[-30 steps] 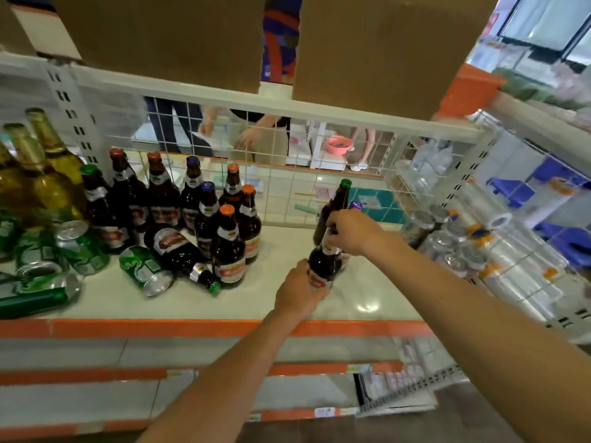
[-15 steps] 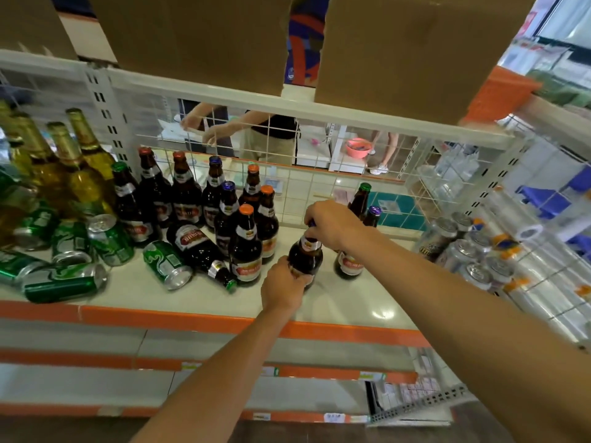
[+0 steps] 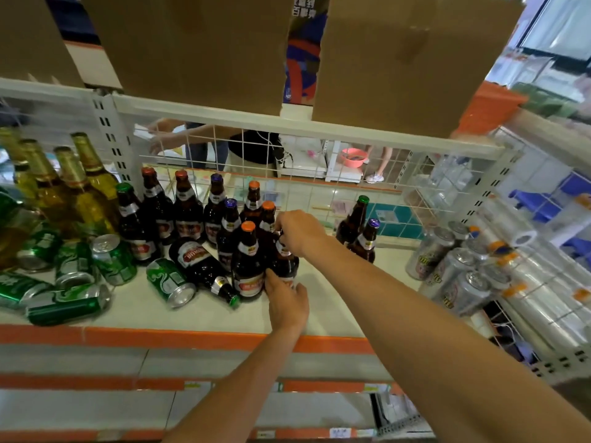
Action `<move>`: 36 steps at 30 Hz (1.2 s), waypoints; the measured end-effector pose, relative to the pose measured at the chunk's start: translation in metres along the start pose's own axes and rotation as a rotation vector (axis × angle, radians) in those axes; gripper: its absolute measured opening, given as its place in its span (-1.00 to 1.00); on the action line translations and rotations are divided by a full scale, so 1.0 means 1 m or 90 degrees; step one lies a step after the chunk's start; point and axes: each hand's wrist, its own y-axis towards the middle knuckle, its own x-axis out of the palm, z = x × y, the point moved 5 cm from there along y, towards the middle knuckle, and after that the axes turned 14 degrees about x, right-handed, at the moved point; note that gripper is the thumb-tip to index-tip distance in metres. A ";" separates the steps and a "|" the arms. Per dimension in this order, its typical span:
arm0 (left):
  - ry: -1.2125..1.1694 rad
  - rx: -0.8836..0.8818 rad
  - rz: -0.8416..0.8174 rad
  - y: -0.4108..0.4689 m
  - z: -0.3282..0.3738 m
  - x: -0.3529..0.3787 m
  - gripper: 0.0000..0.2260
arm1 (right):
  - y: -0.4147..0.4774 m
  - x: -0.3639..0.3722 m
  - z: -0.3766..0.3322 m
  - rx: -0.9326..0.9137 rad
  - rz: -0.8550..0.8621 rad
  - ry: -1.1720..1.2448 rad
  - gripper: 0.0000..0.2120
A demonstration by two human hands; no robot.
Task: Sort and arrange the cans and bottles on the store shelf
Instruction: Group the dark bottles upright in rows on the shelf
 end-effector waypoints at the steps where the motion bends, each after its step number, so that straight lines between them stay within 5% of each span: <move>1: -0.002 -0.010 -0.002 -0.003 0.004 0.001 -0.27 | -0.001 0.000 -0.001 0.002 -0.006 -0.006 -0.77; 16: 0.020 0.032 -0.084 -0.016 0.019 0.006 -0.19 | 0.006 -0.003 -0.008 0.009 -0.030 -0.091 -0.76; 20: 0.080 0.078 -0.138 -0.029 0.016 0.011 -0.25 | 0.003 -0.001 0.002 -0.003 -0.049 -0.014 -0.58; 23: 0.091 0.090 -0.122 -0.027 0.019 0.013 -0.29 | -0.002 -0.015 0.027 0.028 -0.003 0.047 -0.44; 28: 0.017 -0.009 -0.102 -0.026 0.026 0.040 -0.29 | 0.003 -0.042 0.110 0.129 0.050 0.097 -0.54; 36: 0.078 0.015 -0.203 0.012 0.039 0.111 -0.26 | 0.020 -0.016 0.189 0.141 -0.098 -0.041 -0.54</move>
